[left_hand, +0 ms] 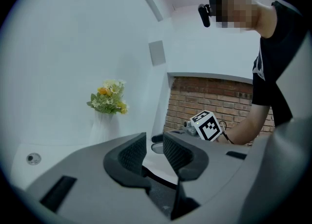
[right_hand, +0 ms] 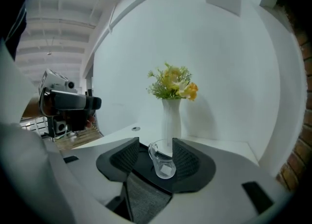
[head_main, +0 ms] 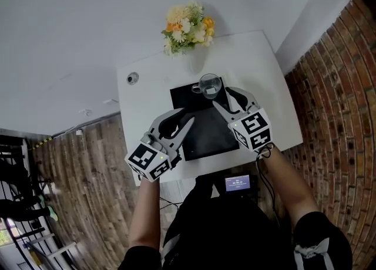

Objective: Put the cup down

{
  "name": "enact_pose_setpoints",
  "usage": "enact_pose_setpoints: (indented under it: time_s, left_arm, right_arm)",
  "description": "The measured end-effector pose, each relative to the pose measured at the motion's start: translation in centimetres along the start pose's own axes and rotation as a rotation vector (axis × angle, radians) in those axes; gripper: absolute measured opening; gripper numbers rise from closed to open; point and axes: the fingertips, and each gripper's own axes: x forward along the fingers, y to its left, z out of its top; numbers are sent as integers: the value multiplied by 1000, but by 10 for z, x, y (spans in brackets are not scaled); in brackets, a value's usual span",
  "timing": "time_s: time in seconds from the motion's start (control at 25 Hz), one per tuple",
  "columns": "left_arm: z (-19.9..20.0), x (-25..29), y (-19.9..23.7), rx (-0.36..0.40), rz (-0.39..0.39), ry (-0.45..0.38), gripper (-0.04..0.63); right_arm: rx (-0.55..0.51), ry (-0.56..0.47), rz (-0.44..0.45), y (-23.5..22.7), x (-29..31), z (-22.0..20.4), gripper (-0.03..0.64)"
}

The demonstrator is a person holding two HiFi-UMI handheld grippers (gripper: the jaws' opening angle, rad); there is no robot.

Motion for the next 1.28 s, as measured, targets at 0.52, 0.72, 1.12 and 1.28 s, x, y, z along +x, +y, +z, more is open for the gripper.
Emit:
enact_pose_setpoints:
  time_s: [0.52,0.72,1.12,1.28]
  left_arm:
    - [11,-25,-19,16,16,-33,98]
    - [13,-34,-24,15,24,-40,98]
    - [12,-36,-47,8,-17,-35,98]
    - [11,-35,-49,8,-24,-37,98]
  right_arm:
    - [-38,-91,-21,24,-56,47,49]
    - [23,-110,30,39,-70,47,32]
    - [182,-155,123,50,-83,44,14]
    - [185,-157,130,50,-83,45,14]
